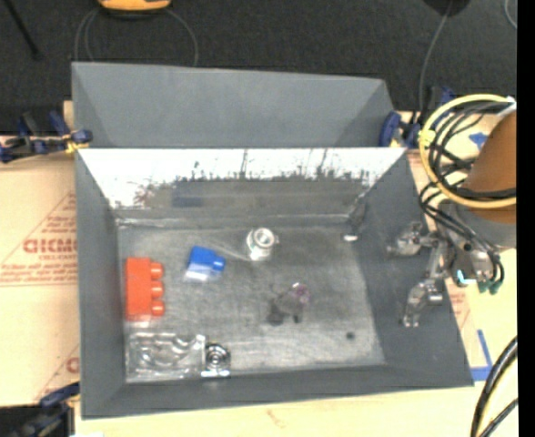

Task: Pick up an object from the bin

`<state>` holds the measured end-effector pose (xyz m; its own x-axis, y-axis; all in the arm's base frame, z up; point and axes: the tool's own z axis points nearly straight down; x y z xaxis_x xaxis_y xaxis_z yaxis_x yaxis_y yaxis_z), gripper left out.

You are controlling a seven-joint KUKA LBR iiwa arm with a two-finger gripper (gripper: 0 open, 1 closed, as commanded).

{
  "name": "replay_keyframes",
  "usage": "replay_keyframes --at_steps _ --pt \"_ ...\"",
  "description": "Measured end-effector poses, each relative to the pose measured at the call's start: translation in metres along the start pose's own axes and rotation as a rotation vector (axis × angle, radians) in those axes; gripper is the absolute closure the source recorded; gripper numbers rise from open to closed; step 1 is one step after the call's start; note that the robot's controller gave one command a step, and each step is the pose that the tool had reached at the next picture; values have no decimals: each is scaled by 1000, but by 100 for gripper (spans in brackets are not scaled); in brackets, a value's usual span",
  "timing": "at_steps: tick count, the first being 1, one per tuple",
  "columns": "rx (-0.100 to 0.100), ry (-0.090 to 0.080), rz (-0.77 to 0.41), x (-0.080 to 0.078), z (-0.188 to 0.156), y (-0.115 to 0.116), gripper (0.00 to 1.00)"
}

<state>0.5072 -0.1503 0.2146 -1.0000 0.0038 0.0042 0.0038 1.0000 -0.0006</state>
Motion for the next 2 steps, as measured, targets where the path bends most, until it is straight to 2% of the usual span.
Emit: replay_keyframes --at_steps 1,2 --pt "-4 -2 196 -10 90 129 0" --pt "-1 -14 305 -13 142 144 0"
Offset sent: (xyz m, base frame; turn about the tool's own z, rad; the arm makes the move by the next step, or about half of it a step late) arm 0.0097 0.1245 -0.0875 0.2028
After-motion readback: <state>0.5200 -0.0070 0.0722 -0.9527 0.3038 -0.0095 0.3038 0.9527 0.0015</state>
